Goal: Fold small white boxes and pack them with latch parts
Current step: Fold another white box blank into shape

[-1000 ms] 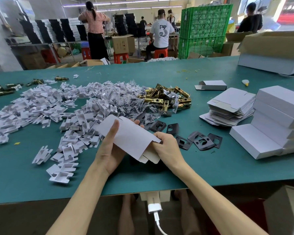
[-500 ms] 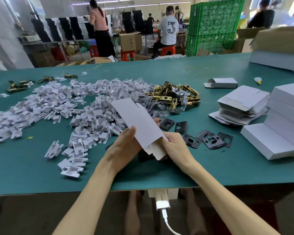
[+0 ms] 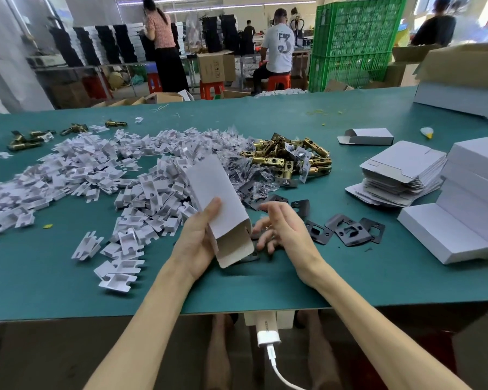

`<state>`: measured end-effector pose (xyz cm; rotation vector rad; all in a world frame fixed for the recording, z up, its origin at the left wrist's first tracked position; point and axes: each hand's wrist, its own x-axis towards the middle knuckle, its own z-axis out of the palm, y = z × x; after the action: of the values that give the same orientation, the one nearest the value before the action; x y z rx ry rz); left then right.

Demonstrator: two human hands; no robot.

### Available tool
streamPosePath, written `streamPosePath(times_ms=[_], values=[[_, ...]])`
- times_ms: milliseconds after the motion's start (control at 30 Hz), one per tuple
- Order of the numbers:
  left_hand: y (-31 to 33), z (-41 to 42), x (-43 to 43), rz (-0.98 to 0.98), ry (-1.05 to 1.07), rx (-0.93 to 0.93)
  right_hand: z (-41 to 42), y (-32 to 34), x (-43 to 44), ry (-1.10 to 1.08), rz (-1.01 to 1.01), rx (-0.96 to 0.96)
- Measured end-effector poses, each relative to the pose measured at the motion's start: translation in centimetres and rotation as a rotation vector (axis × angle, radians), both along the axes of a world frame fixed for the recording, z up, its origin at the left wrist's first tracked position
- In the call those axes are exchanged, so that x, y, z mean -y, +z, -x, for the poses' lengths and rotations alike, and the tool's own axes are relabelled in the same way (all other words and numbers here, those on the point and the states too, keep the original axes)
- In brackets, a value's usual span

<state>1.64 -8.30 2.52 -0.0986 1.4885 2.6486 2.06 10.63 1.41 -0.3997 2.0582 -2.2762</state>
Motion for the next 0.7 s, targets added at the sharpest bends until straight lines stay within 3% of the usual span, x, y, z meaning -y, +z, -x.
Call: streamPosePath(times_ms=[300,700], values=[[-0.4,-0.8,-1.0,0.327,-0.232,-0.102,-0.3,0.2,-0.2,0.023,-0.036,-0.066],[-1.0,-0.6,-1.6,0.331,-0.142,-0.050,-0.1,-0.3,-0.6,-0.055,-0.022,0.078]])
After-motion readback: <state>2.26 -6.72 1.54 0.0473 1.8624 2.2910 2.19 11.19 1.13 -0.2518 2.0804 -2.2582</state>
